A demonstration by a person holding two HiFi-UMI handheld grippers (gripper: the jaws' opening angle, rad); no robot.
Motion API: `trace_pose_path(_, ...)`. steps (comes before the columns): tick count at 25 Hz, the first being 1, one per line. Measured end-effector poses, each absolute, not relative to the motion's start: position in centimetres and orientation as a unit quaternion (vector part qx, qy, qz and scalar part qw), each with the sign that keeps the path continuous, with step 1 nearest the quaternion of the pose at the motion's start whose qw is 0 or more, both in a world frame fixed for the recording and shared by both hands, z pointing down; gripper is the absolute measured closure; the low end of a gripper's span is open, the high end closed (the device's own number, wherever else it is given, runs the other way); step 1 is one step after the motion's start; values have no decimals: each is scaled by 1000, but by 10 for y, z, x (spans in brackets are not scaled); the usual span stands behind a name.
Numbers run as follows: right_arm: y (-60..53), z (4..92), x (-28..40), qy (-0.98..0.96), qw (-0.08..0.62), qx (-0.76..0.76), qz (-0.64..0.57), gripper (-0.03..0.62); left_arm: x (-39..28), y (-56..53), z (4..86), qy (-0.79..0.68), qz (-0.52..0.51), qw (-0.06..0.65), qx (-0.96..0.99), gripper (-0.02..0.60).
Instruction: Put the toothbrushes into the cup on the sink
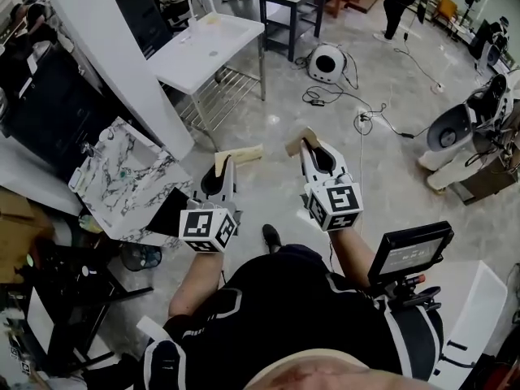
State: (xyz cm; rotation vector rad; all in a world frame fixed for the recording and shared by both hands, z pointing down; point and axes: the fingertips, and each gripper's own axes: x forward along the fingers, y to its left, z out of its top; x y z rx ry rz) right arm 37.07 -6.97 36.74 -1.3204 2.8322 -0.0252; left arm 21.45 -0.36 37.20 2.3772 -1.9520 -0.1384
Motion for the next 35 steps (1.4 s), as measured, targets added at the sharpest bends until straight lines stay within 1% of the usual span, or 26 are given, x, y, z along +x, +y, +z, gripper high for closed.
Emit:
trace_pose_path(6, -119, 357, 357, 908, 26, -418, -8, 551, 199, -50, 369, -640, -34, 26, 767, 546)
trace_pose_path(13, -168, 364, 352, 905, 23, -424, -18, 551, 186, -99, 366, -637, -25, 27, 770, 546)
trace_pose_path(31, -235, 365, 333, 912, 30, -408, -25, 551, 173, -161, 365, -645, -6, 20, 764, 546)
trace_pose_path(35, -247, 366, 320, 920, 29, -390, -23, 551, 165, -171, 370, -655, 1, 23, 755, 546)
